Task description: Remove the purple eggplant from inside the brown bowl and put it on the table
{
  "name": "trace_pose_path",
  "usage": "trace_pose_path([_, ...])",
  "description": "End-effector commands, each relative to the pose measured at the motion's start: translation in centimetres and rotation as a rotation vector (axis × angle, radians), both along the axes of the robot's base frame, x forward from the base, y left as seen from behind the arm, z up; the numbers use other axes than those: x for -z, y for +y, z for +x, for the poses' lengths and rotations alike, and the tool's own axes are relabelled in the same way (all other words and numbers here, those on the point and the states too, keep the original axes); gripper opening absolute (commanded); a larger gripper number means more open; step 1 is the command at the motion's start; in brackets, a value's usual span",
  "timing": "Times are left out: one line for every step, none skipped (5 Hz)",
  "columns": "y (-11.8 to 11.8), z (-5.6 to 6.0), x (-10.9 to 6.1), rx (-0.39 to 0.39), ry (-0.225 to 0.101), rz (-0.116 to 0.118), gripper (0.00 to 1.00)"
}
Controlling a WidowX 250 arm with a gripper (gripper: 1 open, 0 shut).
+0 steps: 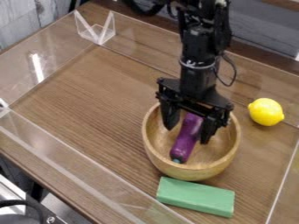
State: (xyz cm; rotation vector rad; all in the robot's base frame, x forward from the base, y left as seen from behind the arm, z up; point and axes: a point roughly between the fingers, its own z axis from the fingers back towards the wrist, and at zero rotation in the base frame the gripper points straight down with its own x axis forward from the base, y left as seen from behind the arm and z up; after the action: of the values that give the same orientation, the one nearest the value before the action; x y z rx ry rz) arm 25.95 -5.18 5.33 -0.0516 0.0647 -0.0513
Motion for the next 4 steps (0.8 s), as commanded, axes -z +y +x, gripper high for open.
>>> trace_pose_path([-0.6,0.5,-0.3,0.013,-0.034,-0.003,1.00])
trace_pose_path([-0.6,0.7,0.3,0.011,-0.037,0.003,1.00])
trace_pose_path([-0.6,1.0,0.6,0.008,-0.041,0.004,1.00])
trace_pose_path([-0.6,1.3,0.9,0.005,-0.046,0.005,1.00])
